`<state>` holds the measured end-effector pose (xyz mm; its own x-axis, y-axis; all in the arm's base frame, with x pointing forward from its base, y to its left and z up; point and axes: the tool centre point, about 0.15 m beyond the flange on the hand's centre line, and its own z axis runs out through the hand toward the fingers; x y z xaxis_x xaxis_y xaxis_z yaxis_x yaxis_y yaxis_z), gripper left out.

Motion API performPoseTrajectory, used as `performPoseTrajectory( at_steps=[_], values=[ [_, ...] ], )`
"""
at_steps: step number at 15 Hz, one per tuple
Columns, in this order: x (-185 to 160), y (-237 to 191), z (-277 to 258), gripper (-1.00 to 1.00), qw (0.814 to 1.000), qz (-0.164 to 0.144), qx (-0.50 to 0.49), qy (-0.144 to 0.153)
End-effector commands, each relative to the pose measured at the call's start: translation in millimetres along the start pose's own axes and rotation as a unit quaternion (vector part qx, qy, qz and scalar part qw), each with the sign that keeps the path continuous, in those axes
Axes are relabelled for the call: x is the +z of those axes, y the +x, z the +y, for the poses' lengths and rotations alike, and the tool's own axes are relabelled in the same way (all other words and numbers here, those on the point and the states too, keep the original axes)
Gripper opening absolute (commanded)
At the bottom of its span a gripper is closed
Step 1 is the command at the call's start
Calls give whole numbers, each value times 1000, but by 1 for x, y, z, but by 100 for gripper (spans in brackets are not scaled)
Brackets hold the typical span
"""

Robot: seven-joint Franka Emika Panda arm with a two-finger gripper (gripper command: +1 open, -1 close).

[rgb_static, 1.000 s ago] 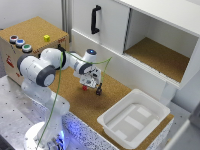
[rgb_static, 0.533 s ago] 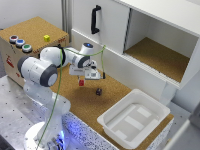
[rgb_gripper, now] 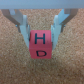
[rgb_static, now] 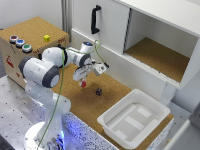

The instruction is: Grasp the pink block, then turn it left

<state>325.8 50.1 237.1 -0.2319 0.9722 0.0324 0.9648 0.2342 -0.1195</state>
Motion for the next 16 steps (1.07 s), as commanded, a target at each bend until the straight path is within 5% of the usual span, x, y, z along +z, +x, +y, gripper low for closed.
performPoseTrajectory(
  at_steps=[1, 7, 8, 12, 16],
  values=[
    [17, -1, 23, -100, 1000, -3, 12, 2],
    [21, 9, 48, -100, 995, 15, 101, 3],
    [19, 14, 49, 100, 994, 19, 110, 5],
    [4, 22, 43, 100, 993, 15, 115, 9],
    [-29, 25, 38, 100, 987, 46, 151, 17]
  ],
)
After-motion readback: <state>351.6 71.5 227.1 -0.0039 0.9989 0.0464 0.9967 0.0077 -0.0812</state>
